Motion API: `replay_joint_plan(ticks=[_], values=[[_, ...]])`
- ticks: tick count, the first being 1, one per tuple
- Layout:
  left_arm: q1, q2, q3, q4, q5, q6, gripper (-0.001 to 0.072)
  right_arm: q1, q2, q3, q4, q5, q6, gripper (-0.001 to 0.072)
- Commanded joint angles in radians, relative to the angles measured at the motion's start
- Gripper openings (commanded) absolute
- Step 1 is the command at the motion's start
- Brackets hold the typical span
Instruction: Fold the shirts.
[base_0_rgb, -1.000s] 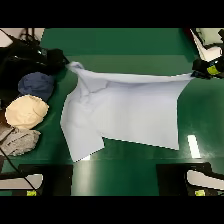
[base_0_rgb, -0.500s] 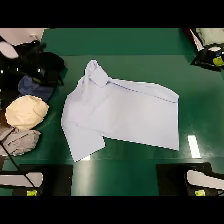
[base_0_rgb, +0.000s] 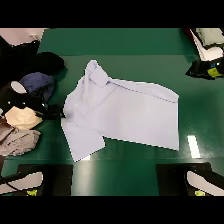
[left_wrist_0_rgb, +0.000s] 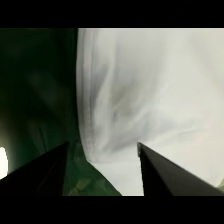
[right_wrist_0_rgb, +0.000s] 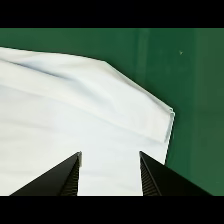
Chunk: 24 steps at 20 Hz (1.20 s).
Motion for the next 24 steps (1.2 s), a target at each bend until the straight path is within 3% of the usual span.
replay_joint_plan(ticks=[1, 4, 5, 6, 7, 10, 12, 15, 17, 19, 24], values=[[0.002, 0.011, -0.089, -0.044, 0.029, 0.011, 0.0474, 0.006, 0.056, -0.064, 0.0, -0.026, -0.001, 0.0417], [0.002, 0.01, -0.099, -0.05, 0.036, 0.008, 0.0476, 0.006, 0.076, -0.068, 0.0, -0.024, -0.001, 0.0417], [0.002, 0.01, -0.099, -0.051, 0.035, 0.007, 0.0431, 0.006, 0.083, -0.068, 0.0, -0.016, -0.001, 0.0418], [0.002, 0.01, -0.099, -0.053, 0.032, 0.007, 0.0127, 0.006, 0.09, -0.068, 0.0, 0.003, -0.001, 0.0418], [0.002, 0.01, -0.099, -0.058, 0.021, 0.008, 0.0023, 0.006, 0.099, -0.068, -0.003, 0.037, -0.002, 0.0418], [0.002, 0.03, -0.079, -0.082, -0.015, 0.018, 0.0023, -0.005, 0.109, -0.103, -0.038, 0.182, -0.002, 0.0417], [0.002, 0.099, -0.058, -0.081, -0.016, 0.039, 0.0023, -0.047, 0.148, -0.237, -0.035, 0.223, -0.002, 0.0417], [0.002, 0.207, -0.045, -0.08, -0.016, 0.043, 0.0024, -0.134, 0.229, -0.529, -0.034, 0.219, -0.002, 0.0421], [0.002, 0.236, -0.044, -0.081, -0.016, 0.057, 0.0024, -0.19, 0.268, -0.722, -0.01, 0.227, -0.021, 0.0512], [0.002, 0.236, -0.045, -0.081, -0.015, 0.057, 0.0024, -0.222, 0.309, -0.871, 0.042, 0.196, -0.037, 0.0512], [0.002, 0.237, -0.045, -0.082, -0.017, 0.057, 0.0024, -0.185, 0.371, -0.984, 0.054, 0.144, -0.034, 0.0498]])
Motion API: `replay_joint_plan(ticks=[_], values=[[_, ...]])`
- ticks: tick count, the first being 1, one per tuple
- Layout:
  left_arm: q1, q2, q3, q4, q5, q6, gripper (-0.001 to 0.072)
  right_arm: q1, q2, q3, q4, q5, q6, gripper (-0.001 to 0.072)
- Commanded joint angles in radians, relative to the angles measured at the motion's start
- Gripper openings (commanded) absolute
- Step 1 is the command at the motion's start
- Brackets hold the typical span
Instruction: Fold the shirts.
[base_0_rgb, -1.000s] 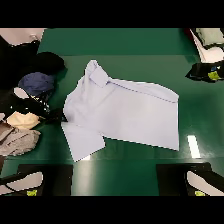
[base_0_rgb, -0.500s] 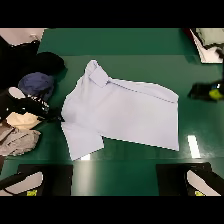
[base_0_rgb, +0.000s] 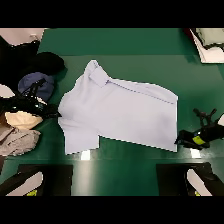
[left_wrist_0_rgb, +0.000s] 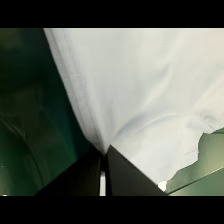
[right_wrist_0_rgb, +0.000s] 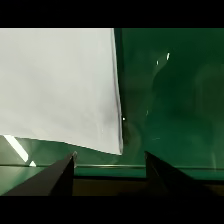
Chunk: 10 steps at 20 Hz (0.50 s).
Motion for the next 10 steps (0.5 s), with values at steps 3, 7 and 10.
replay_joint_plan(ticks=[3, 7, 10], values=[[0.001, 0.006, 0.001, -0.002, -0.001, 0.002, 0.0024, 0.063, -0.021, -0.035, 0.013, -0.027, 0.004, 0.0439], [0.001, 0.006, 0.001, -0.002, -0.017, 0.003, 0.0024, 0.133, -0.153, -0.027, 0.014, -0.07, 0.019, 0.0439], [0.001, 0.006, 0.001, -0.002, -0.026, 0.003, 0.0024, 0.19, -0.187, -0.018, 0.013, -0.108, 0.023, 0.0237]])
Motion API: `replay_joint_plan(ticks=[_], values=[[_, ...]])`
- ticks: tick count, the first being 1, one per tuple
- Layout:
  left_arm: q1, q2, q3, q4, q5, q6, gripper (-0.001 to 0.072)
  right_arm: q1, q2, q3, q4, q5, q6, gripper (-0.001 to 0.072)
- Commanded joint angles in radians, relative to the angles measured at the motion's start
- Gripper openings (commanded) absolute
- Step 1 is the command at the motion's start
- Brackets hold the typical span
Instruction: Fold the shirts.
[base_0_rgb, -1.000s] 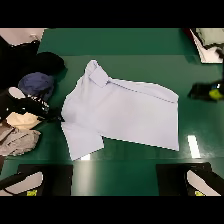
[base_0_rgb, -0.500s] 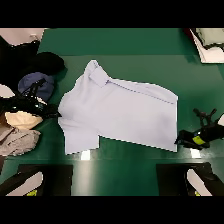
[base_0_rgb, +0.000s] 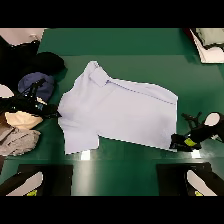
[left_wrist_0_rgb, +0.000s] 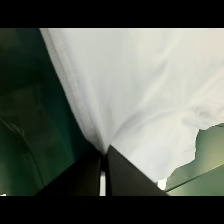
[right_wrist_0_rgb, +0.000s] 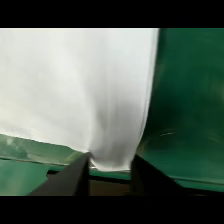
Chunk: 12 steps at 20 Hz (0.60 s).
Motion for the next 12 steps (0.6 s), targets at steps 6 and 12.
replay_joint_plan(ticks=[6, 12], values=[[0.001, 0.041, 0.098, -0.034, -0.01, -0.003, 0.0024, 0.075, 0.087, 0.219, 0.0, -0.073, 0.029, 0.0015], [0.001, 0.139, 0.62, -0.204, -0.002, -0.05, 0.0023, 0.074, 0.225, 0.723, 0.0, -0.269, 0.043, 0.0014]])
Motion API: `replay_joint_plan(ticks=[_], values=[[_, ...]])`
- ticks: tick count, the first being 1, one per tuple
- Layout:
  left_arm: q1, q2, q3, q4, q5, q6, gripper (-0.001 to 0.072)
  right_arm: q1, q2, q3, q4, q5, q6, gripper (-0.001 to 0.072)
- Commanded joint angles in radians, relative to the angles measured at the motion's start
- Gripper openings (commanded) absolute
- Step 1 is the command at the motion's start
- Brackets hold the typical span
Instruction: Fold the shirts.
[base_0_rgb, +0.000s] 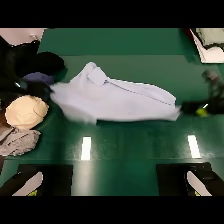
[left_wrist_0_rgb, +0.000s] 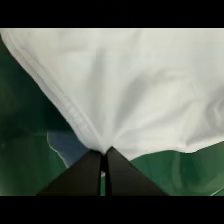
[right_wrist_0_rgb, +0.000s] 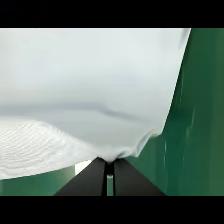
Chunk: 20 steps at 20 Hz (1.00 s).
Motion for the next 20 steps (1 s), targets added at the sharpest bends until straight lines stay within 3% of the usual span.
replay_joint_plan(ticks=[1, 8, 12, 15, 20], values=[[0.001, 0.042, 0.344, -0.087, 0.009, -0.036, 0.0024, 0.002, 0.06, 0.298, 0.0, -0.134, 0.006, 0.0014], [0.001, 0.058, 1.0, -0.11, 0.058, -0.08, 0.0024, 0.002, 0.063, 0.801, -0.005, -0.145, 0.006, 0.0014], [0.001, 0.137, 1.007, -0.111, 0.107, -0.08, 0.0024, 0.0, 0.027, 0.969, -0.019, -0.053, 0.006, 0.0014], [0.001, 0.136, 0.991, -0.121, 0.095, -0.08, 0.0023, 0.0, -0.062, 1.099, -0.12, 0.116, 0.026, 0.0013], [0.001, 0.118, 0.641, -0.056, 0.028, -0.086, 0.0023, 0.0, -0.253, 1.103, -0.27, 0.396, 0.059, 0.0012]])
